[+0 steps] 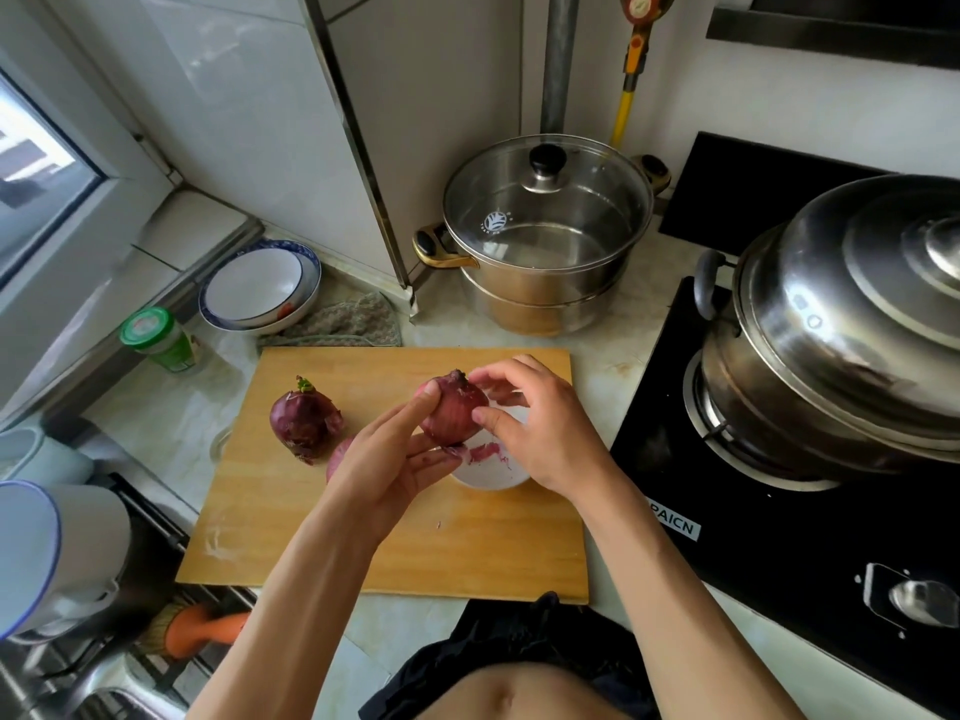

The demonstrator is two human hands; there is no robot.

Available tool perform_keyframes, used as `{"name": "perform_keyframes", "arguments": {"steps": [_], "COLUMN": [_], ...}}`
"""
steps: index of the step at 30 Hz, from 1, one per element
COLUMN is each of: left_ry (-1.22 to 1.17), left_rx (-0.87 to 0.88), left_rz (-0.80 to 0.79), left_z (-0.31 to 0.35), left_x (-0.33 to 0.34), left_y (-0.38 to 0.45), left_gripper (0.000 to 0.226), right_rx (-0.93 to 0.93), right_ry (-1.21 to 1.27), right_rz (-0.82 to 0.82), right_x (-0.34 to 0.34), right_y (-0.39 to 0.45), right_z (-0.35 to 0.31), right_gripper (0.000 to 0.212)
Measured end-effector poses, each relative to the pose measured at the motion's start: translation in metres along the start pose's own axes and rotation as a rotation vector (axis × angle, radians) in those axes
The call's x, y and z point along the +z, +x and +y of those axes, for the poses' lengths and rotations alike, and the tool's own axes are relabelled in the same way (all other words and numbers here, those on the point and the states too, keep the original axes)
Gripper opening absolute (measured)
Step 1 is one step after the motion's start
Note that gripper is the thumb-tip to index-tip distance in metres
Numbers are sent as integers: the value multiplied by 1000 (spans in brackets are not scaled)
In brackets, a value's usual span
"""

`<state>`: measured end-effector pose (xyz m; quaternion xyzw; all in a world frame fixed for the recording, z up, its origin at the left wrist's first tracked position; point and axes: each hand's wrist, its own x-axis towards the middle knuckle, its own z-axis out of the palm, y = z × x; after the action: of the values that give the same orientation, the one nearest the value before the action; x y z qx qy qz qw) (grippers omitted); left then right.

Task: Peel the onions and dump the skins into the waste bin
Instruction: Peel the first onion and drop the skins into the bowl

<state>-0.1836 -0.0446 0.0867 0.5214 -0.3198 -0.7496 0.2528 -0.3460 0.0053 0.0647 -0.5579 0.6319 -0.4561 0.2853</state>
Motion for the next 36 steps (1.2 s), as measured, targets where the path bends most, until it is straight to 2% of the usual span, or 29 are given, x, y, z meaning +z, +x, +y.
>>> {"name": "perform_keyframes", "arguments": {"steps": [3,7,12,17,23,31,36], "left_ry": [0,6,61,64,48,13,8], "left_rx": [-2,-11,-27,-82,-88,-55,-28], "left_rz": [-2,-19,-27,-31,-23,-35,-38], "left_z": [1,4,4,0,-1,6,8], "left_x": [0,4,7,9,14,20,21], "left_y": [1,2,1,-3,-6,-9,-10], "left_gripper": [58,53,50,35,36,34,31], "right_rx": [-56,-59,19,84,90,85,56], "right_ry": [-20,-16,21,68,40,53,37], "right_rz": [-22,-10,-93,-153,-192,-136,-136], "right_x": [-2,-4,-12,-19,-23,-24,-23], "right_y": [2,4,4,5,5,4,5], "right_z": [2,3,4,2,2,4,5], "right_gripper": [34,26,24,25,22,28,20]}}
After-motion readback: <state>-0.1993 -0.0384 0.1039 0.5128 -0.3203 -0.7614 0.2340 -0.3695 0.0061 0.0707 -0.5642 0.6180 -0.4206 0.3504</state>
